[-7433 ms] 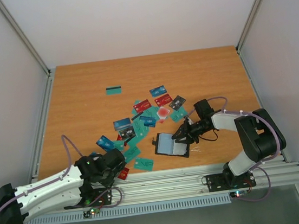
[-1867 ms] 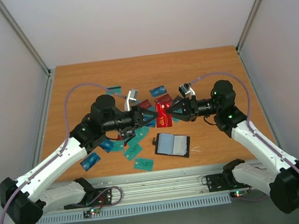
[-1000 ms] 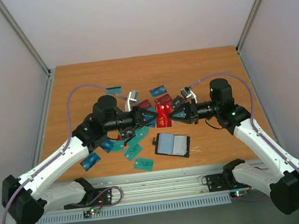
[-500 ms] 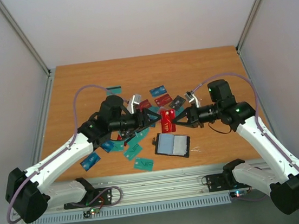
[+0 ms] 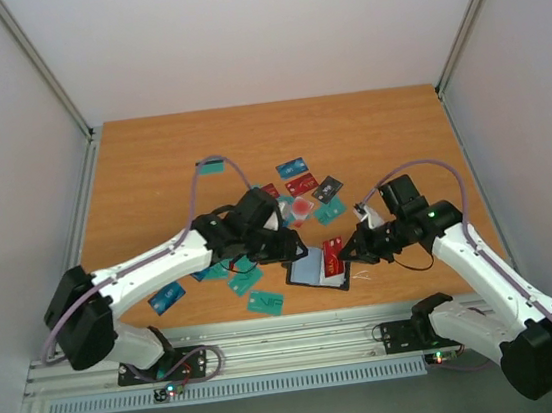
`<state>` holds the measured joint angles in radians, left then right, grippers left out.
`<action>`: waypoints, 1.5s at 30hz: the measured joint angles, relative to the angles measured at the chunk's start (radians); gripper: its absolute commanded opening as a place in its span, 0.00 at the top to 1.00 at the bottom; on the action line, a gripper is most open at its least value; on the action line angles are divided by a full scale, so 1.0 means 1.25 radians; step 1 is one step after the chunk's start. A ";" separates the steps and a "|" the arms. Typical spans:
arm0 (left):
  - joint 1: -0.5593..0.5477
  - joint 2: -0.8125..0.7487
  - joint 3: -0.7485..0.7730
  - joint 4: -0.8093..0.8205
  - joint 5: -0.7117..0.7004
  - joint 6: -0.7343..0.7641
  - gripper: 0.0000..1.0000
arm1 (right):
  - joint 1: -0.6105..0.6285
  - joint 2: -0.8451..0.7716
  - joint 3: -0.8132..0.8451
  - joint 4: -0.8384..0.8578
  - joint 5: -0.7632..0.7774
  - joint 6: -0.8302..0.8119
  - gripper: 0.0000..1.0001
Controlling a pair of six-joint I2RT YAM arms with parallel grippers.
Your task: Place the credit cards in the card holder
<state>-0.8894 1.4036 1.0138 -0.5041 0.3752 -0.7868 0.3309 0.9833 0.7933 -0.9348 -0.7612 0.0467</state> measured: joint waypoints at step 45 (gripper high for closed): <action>-0.028 0.428 0.259 -0.219 -0.148 0.194 0.91 | 0.005 0.089 -0.261 0.395 0.070 0.113 0.99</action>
<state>-0.9241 1.9392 1.3373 -0.7780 0.1898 -0.5446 0.3378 1.0939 0.4667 -0.4408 -0.6731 0.1875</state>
